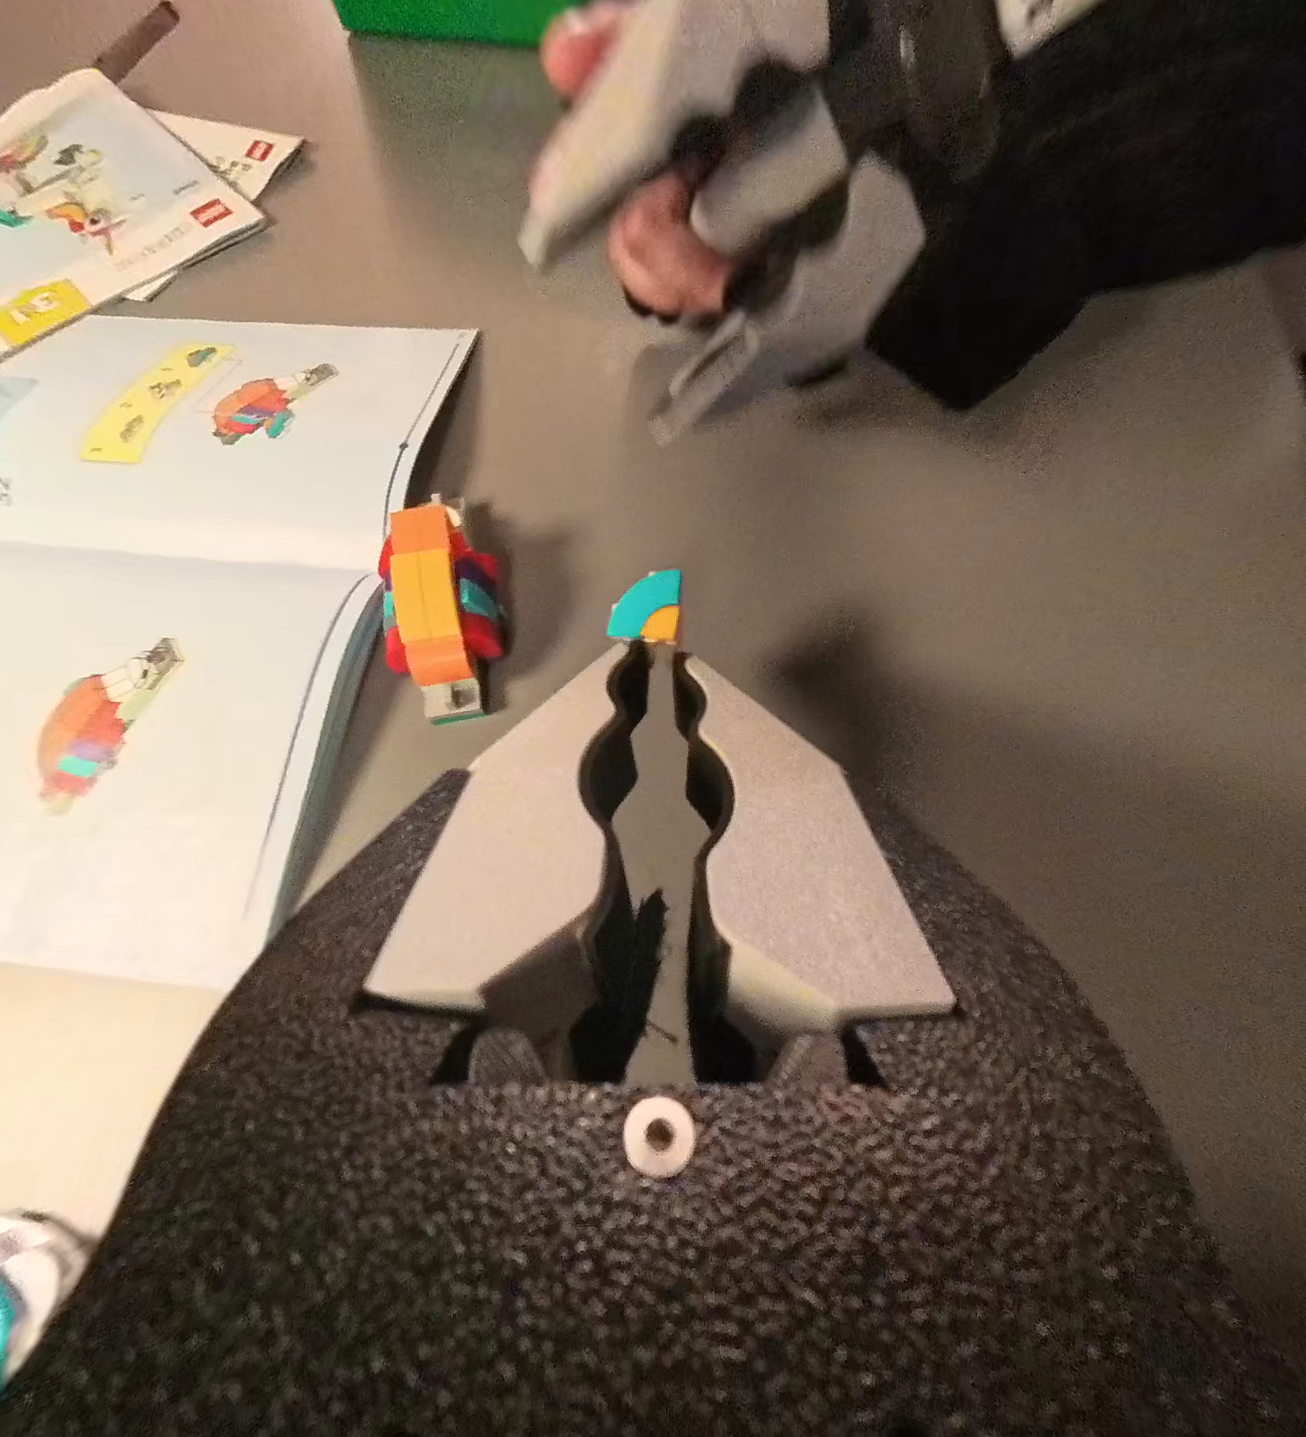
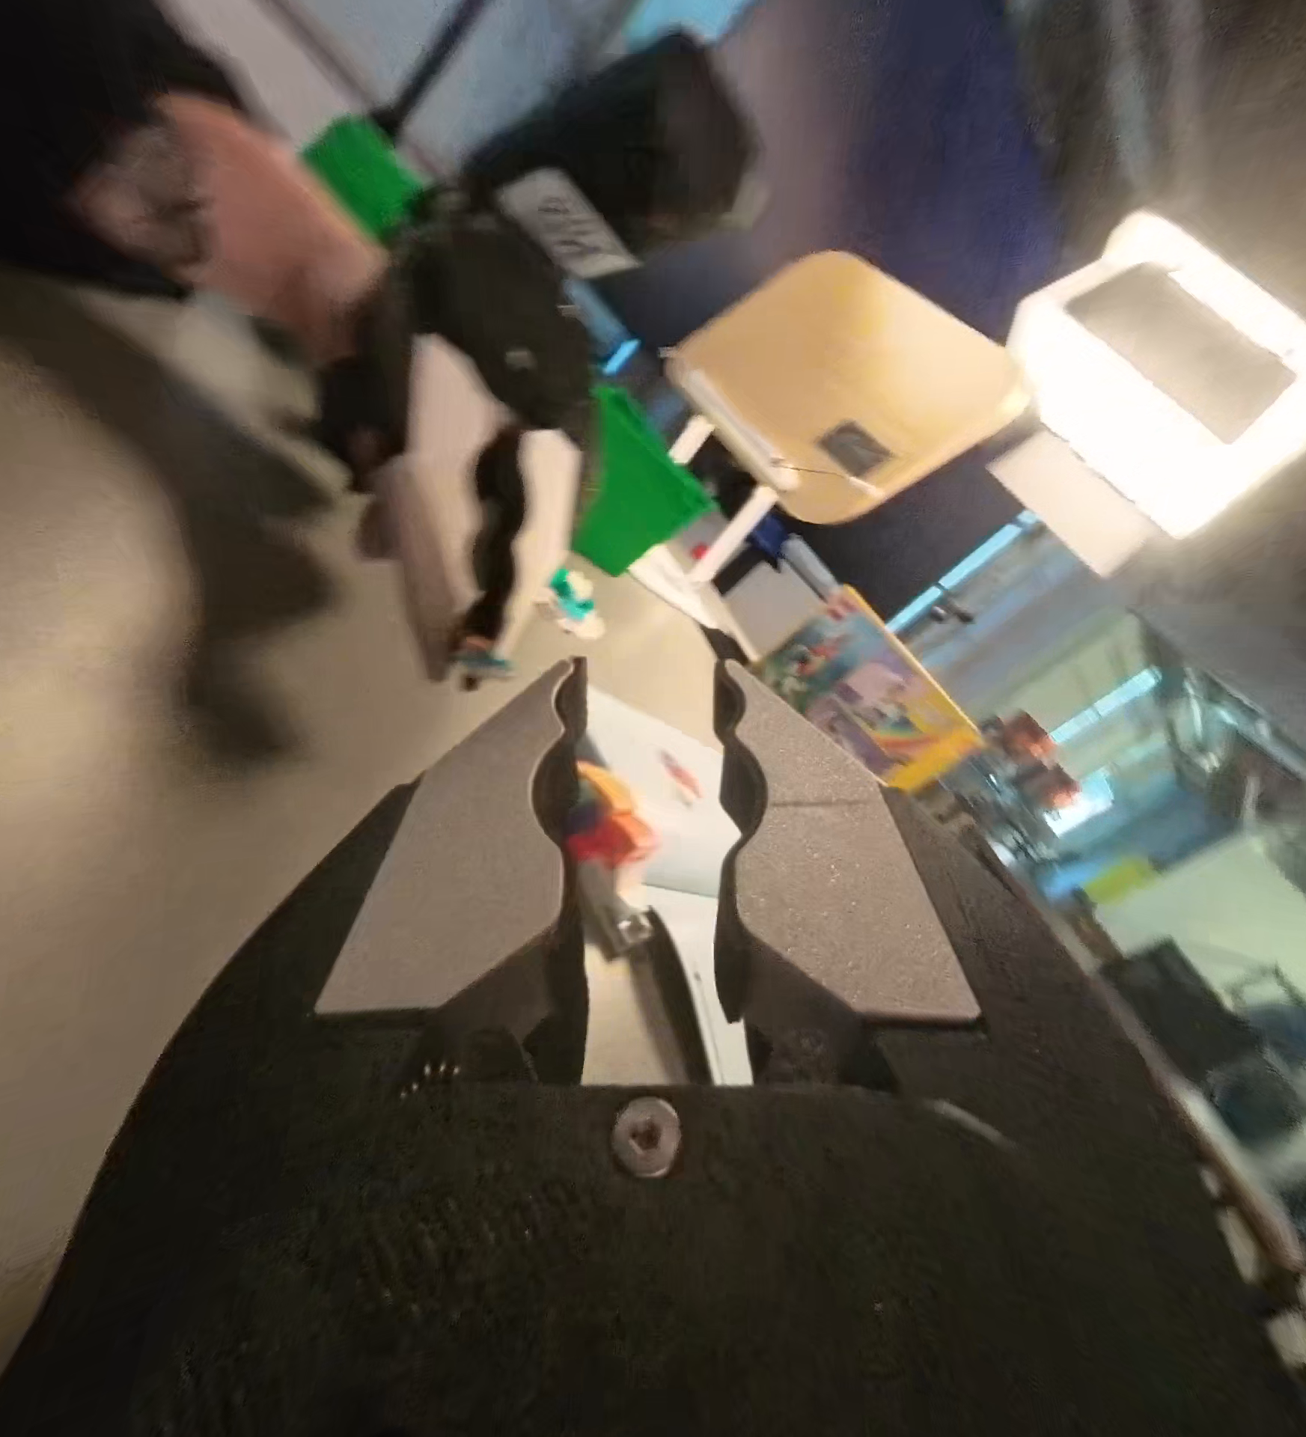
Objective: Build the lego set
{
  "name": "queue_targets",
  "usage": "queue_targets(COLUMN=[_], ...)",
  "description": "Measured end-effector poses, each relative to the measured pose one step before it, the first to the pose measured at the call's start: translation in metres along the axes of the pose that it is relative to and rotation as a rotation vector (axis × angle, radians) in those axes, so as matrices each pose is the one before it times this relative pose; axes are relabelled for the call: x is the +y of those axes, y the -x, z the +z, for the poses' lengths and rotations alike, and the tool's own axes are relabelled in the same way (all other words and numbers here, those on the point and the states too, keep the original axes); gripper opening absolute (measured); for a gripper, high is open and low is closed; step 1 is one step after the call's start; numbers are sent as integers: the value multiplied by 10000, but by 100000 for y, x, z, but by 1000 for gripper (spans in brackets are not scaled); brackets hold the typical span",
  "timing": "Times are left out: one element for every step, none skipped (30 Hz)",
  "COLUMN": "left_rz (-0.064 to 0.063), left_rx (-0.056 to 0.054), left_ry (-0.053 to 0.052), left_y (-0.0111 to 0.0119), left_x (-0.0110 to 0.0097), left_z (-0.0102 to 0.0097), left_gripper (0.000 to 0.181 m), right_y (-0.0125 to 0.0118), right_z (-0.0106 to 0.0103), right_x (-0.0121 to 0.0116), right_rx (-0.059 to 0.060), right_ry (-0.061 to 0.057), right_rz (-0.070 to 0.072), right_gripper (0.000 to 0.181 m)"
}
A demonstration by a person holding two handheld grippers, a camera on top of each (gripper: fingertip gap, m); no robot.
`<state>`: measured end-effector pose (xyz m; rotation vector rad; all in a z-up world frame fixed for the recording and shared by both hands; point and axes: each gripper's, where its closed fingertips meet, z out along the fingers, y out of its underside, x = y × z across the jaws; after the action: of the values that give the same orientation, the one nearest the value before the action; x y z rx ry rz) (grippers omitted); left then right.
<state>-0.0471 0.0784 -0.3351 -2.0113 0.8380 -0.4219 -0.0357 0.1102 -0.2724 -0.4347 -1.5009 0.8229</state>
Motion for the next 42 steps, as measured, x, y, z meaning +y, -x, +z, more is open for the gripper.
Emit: queue_targets(left_rz=[-212,-179,-175,-139,-97,-61,-23,-5,-28,-96,-196,-181,-103,-79,-128,-164,-181,-153,-137,-111,-82,-58,-111,-76,-13,-49,-55,-68,-55,-23,-47,-25,-19,49,45,-27,-21,-37,-45,-28,-12,21], left_rx=[313,351,244,270,315,230,100,91,59,124,177,102,17,96,133,197,283,278,210,217,252,213,174,134,128,172,153,180,183,96,85,105,187,130,86,177,156,145,110,88,32,10], left_ry=[-215,-194,-178,-114,-68,-34,0,55,44,22,98,175,157,145,17,-69,-60,-4,13,33,65,21,1,-2,-2,50,55,85,133,174,197,114,65,30,-36,-11,-1,23,33,102,131,92], left_y=[-234,-336,-218,-314,-436,-345,-167,-161,-106,-173,-183,-9,118,-12,-59,-170,-305,-321,-214,-233,-285,-245,-215,-190,-253,-343,-304,-316,-296,-148,-99,-121,-247,-181,-120,-236,-195,-156,-101,-67,-30,-39], left_x=[-186,-204,-211,-151,-79,-71,-28,56,78,49,183,335,367,366,128,-38,-37,42,88,114,183,107,29,-23,-27,36,47,113,200,310,347,214,128,86,-14,2,39,86,100,185,204,98], left_z=[-142,-133,-95,-74,-28,14,34,51,68,75,59,39,48,102,67,-26,-70,-54,-8,40,54,48,6,-36,-52,-24,18,31,65,99,130,136,123,103,92,78,70,80,108,118,130,111], left_gripper=[4,4,4,4,4,4,4,4,4,4,4,4,4,4,4,4,4,4,4,4,4,4,4,4,4,4,4,4,4,4,4,4,4,4,4,4,4,4,4,4,4,4], right_y=[1471,1224,924,674,545,441,281,200,195,174,245,305,207,76,110,30,-62,-41,22,86,119,121,118,70,0,27,42,60,144,215,162,99,128,123,104,151,204,220,289,324,313,223], right_z=[203,225,218,224,212,184,162,118,111,100,106,100,128,98,64,24,-29,-34,-23,-10,-20,-12,-9,-14,-46,-49,-36,-8,20,66,70,42,7,-30,-40,-46,-17,12,39,52,47,31], right_x=[-170,-334,-420,-307,-102,3,26,-26,-60,-52,-51,52,214,179,59,-35,-174,-198,-169,-177,-234,-247,-206,-168,-212,-275,-291,-284,-269,-179,-102,-88,-163,-185,-174,-176,-181,-180,-168,-124,-78,-77], right_rx=[-602,-485,-335,-208,-144,-105,-22,2,-16,-11,-63,-93,-53,-12,-58,-16,46,32,-6,-36,-62,-55,-47,-15,-15,-63,-46,-20,-54,-116,-102,-94,-150,-174,-157,-161,-155,-128,-140,-138,-142,-120], right_ry=[25,-47,-88,-43,40,80,81,48,25,24,24,62,117,72,-3,-31,-71,-81,-66,-80,-109,-101,-59,-29,-59,-131,-143,-126,-109,-59,-30,-39,-91,-116,-107,-99,-74,-52,-43,-24,-6,-22], right_rz=[-532,-446,-363,-352,-373,-375,-358,-305,-226,-201,-180,-112,-73,-44,12,-14,-41,-15,-7,-15,-4,-15,-22,19,144,228,140,2,-10,77,108,128,275,361,234,107,63,15,-60,-120,-120,-65], right_gripper=[33,34,35,35,35,34,34,33,31,28,26,23,19,12,12,12,13,15,15,16,17,16,14,13,12,11,12,12,12,13,18,22,22,23,23,20,18,16,12,10,10,9])
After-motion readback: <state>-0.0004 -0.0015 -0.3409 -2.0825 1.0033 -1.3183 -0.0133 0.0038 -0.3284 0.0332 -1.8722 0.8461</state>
